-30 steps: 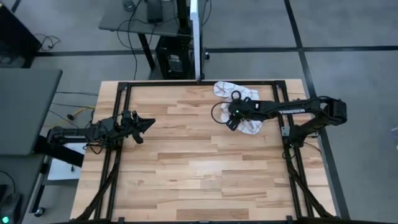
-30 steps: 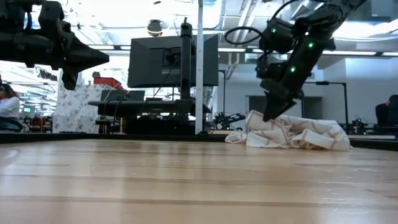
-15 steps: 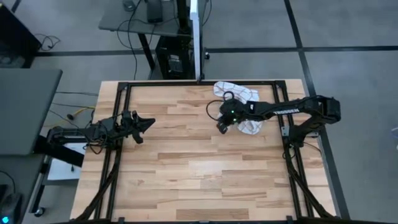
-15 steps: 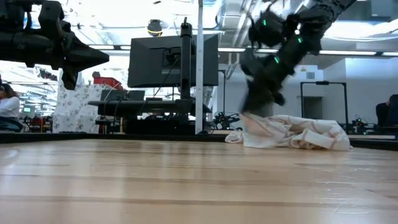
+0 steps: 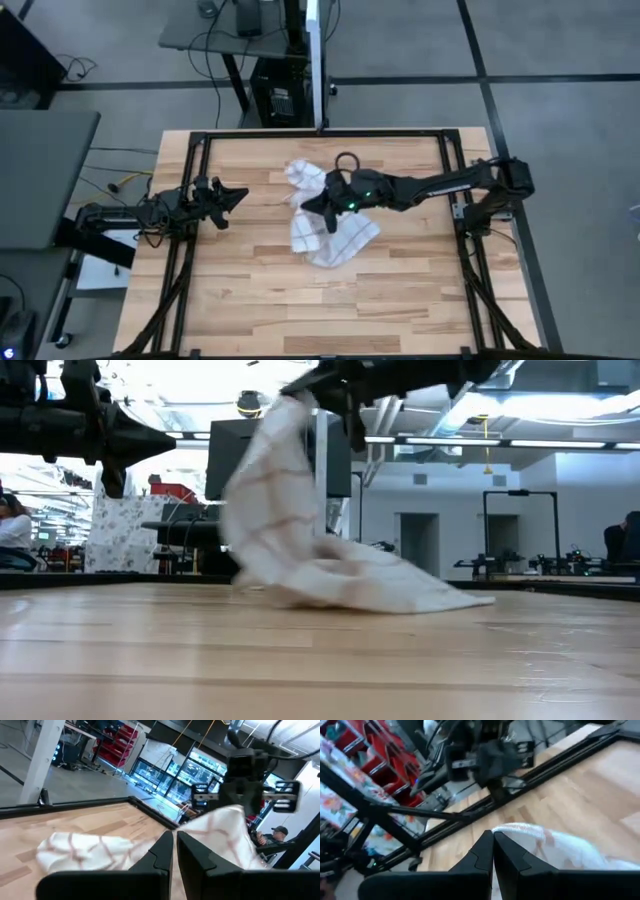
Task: Roll towel
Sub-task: Fold the white stripe kitchen towel
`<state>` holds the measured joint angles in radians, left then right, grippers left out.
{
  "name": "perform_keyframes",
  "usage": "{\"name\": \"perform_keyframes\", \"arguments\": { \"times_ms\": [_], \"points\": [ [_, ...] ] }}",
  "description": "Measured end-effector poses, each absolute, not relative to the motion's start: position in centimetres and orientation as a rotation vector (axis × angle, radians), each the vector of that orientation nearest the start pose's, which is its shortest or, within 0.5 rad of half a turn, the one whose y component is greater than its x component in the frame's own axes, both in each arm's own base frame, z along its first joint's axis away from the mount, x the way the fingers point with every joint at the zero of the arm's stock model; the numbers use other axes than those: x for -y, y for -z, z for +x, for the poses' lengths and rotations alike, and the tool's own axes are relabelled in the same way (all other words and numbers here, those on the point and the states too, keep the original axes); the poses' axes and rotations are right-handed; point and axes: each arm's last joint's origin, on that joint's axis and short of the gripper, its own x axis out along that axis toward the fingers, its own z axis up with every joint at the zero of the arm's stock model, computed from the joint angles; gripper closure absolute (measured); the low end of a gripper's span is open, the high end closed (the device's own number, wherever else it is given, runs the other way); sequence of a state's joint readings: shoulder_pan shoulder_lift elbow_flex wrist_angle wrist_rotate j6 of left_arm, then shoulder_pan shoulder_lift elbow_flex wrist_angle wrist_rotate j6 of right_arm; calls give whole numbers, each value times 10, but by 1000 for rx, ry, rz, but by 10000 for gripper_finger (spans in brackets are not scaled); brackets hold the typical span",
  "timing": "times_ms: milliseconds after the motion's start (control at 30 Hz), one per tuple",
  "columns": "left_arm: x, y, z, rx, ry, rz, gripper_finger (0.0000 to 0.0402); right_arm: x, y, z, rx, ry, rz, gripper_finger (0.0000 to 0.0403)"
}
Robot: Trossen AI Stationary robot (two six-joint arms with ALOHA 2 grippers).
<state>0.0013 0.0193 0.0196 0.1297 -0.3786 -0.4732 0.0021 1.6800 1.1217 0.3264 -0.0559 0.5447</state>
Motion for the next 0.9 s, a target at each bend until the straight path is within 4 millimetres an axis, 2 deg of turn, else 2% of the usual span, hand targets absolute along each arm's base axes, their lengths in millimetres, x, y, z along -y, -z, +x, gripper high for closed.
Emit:
{"name": "perform_keyframes", "arguments": {
  "times_ms": [133,267,400,533,633,733,900],
  "points": [
    [-11,-179,95,197,-339,-481,392,-4,-258,395,-271,13,602,397],
    [-10,-183,94,125,-317,-422,374,0,-260,398,-301,-38,572,362],
    [-8,-211,91,108,-258,-324,338,2,-275,391,-374,-45,460,314],
    [-6,-239,103,24,-210,-210,307,10,-293,373,-490,-29,346,284],
    [-6,-256,127,-84,-201,-163,294,17,-295,360,-574,13,327,278],
    [-5,-264,163,-252,-200,-127,293,20,-290,354,-656,38,297,282],
    [1,-264,223,-506,-195,-91,293,19,-261,361,-795,18,201,288]
  ]
}}
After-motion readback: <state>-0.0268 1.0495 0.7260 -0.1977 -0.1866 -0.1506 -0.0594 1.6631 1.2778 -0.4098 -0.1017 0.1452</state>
